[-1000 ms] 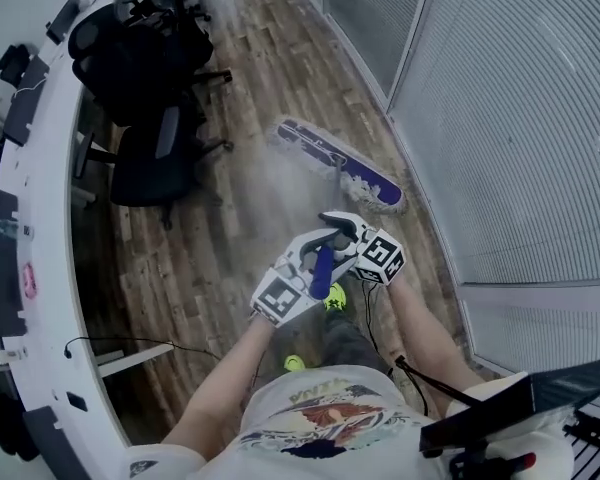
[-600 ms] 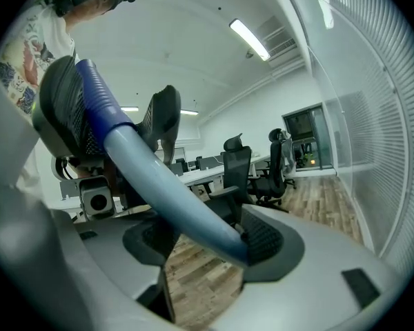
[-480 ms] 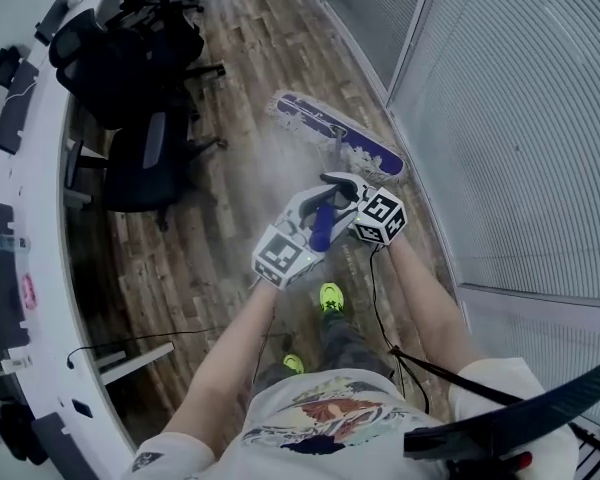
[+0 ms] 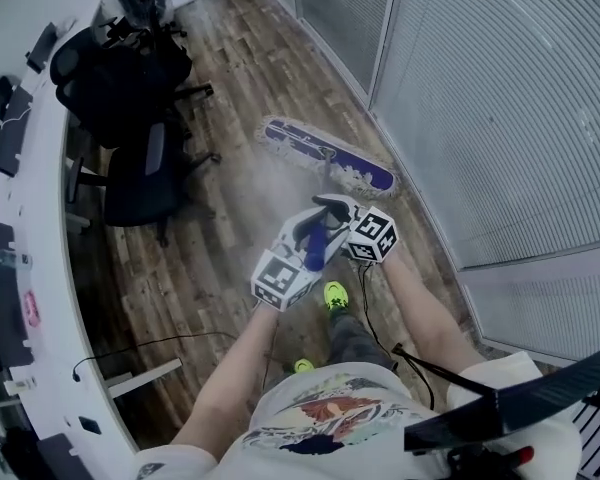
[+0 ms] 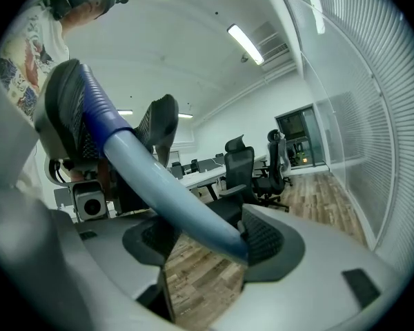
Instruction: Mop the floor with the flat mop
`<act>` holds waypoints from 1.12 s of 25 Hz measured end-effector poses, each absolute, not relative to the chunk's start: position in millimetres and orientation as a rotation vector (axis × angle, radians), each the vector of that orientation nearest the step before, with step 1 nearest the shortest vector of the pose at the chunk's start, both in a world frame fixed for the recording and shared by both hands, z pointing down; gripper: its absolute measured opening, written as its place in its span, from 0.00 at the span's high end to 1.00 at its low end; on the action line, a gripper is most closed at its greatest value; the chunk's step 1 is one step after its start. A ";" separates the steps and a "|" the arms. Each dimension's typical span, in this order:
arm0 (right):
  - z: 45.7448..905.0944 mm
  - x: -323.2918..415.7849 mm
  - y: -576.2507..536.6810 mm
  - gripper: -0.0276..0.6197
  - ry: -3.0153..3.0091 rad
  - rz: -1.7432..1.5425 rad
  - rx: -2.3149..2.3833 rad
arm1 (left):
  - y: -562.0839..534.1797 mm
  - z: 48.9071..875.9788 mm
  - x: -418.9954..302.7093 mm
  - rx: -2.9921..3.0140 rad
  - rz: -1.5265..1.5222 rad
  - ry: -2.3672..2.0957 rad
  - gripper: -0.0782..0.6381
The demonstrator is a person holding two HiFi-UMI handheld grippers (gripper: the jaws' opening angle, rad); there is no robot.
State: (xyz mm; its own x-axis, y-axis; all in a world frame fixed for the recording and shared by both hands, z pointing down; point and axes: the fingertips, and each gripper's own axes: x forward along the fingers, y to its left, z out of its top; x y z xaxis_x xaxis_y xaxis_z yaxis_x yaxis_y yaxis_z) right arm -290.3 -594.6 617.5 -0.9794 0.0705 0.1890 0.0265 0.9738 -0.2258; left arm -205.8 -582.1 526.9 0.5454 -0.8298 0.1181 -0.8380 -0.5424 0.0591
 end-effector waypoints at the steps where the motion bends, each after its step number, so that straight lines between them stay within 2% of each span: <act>1: 616.3 -283.6 -572.5 0.57 -2.924 0.336 -0.065 | -559.8 525.3 -199.3 2.668 0.116 -1.435 0.64; 8: 607.2 -252.7 -408.3 0.57 -2.903 0.328 -0.002 | -393.0 513.4 -170.6 2.697 0.109 -1.374 0.64; 14: 605.5 -240.6 -329.5 0.57 -2.883 0.308 -0.002 | -314.2 509.7 -159.0 2.715 0.108 -1.352 0.64; 19: 604.9 -236.9 -314.1 0.57 -2.870 0.299 0.002 | -298.8 507.4 -155.4 2.719 0.113 -1.345 0.64; 28: 590.2 -229.6 -373.1 0.57 -2.908 0.358 0.019 | -356.6 488.0 -141.4 2.812 0.171 -1.279 0.64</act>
State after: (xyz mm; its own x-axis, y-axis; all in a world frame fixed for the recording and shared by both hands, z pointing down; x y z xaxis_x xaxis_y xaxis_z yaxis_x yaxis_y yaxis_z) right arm -229.6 -373.1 590.2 -0.9776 0.0132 0.2102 -0.0382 0.9703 -0.2388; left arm -141.4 -356.6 488.0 0.6523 -0.7484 0.1198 -0.7537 -0.6573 -0.0022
